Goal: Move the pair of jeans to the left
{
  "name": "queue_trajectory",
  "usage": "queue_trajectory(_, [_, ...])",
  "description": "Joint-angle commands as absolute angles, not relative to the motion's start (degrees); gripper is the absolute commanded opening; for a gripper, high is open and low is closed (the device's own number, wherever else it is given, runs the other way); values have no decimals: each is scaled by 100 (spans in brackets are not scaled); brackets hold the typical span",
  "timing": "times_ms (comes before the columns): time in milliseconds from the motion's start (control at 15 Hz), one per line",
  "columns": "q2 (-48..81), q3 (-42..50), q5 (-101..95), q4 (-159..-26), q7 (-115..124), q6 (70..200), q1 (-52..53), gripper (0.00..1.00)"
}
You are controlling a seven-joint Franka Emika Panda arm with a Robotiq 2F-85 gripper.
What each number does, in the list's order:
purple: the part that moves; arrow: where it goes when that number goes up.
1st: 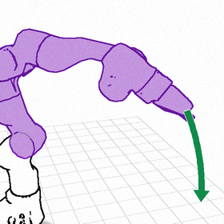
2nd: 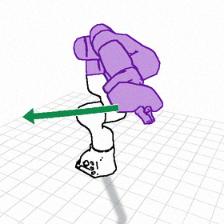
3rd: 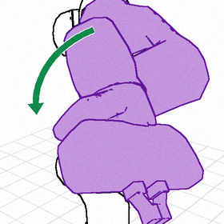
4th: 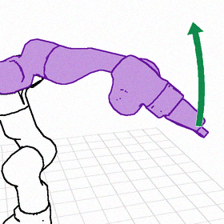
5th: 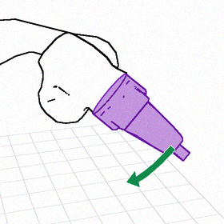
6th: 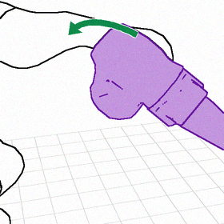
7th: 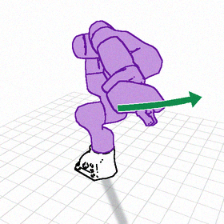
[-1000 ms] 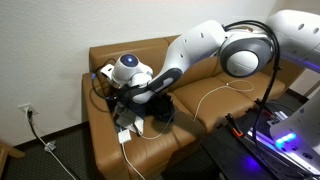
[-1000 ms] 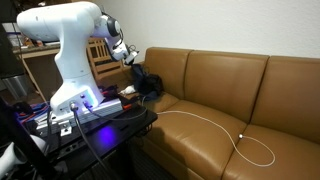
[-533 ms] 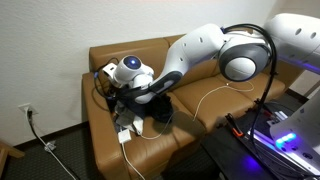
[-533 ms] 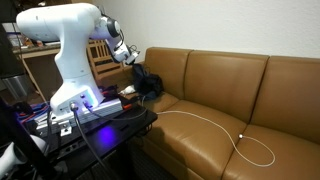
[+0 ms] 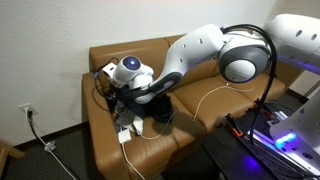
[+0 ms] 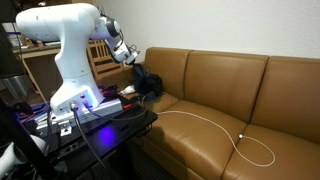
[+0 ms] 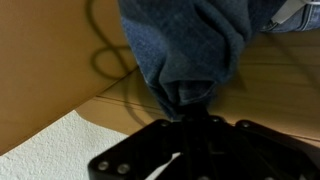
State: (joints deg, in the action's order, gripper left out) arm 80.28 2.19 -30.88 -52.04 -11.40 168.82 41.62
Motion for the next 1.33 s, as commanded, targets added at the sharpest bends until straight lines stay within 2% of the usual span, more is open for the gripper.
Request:
queue_trajectory(0, [7986, 276, -2994, -5255, -908, 16663, 4222, 1])
queue_trajectory(200, [8285, 826, -3085, -4843, -179, 17200, 4402, 1])
queue_trajectory(467, [8639, 2029, -3053, -4385, 1064, 17556, 4794, 1])
queue_trajectory(600, [8400, 2320, -3117, -4846, 1628, 17754, 4942, 1])
queue_trajectory(733, [8456, 2129, -2997, -4832, 1769, 17660, 4919, 1])
queue_trajectory(800, [8457, 2000, -2963, -4841, 1803, 17587, 4896, 30])
queue_trajectory(933, [8459, 1947, -2926, -4853, 1981, 17534, 4917, 37])
queue_trajectory(1133, [8357, 1595, -2822, -5000, 2013, 17351, 4877, 59])
queue_trajectory(1267, [8308, 1676, -2745, -5050, 2184, 17031, 4975, 73])
